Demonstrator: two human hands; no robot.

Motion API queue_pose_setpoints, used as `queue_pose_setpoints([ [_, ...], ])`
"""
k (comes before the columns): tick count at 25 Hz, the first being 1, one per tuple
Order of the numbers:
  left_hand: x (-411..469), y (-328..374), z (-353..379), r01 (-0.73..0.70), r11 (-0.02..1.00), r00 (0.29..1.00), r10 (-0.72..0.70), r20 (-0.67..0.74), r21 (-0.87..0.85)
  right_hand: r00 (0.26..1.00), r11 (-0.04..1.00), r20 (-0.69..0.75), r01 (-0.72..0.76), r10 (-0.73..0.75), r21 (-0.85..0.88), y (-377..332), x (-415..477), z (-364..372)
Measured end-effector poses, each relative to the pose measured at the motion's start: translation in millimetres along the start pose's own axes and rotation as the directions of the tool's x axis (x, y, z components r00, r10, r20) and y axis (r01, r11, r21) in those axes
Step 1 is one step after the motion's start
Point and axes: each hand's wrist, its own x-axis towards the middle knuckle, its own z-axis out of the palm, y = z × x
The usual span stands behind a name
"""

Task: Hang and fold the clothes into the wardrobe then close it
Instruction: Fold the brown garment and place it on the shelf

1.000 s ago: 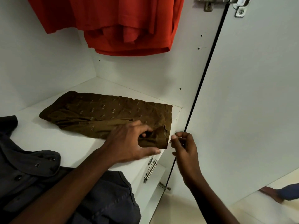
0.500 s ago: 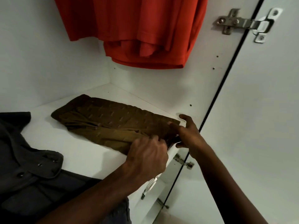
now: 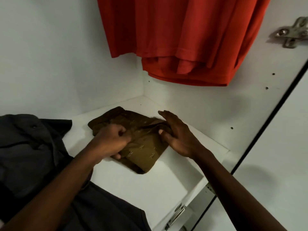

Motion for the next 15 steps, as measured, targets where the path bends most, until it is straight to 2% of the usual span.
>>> queue_pose_setpoints([
  [2, 11, -14, -1, 0.050, 0.996, 0.996, -0.055, 0.075, 0.070, 0.997, 0.994, -0.078, -0.034, 0.025, -0.106, 10, 5, 8],
  [5, 18, -18, 0, 0.038, 0.994, 0.996, -0.046, 0.078, 0.100, 0.956, 0.987, -0.291, -0.086, 0.042, -0.137, 22, -7, 6],
  [8, 18, -16, 4, 0.022, 0.989, 0.998, -0.030, 0.057, 0.144, 0.980, 0.991, -0.181, -0.101, 0.084, -0.089, 34, -27, 7],
  [11, 21, -20, 11, -0.021, 0.930, 1.000, 0.019, 0.008, 0.366, 0.985, 0.994, -0.151, -0.090, 0.080, -0.061, 46, -22, 13],
  [12, 21, -21, 13, -0.040, 0.920, 0.999, 0.041, 0.005, 0.389, 0.983, 0.995, -0.152, -0.103, 0.099, -0.013, 48, -17, 11],
  [15, 23, -21, 5, -0.100, 0.962, 0.995, 0.090, 0.052, 0.254, 0.975, 0.973, -0.144, -0.140, 0.168, 0.183, 48, -9, -4],
])
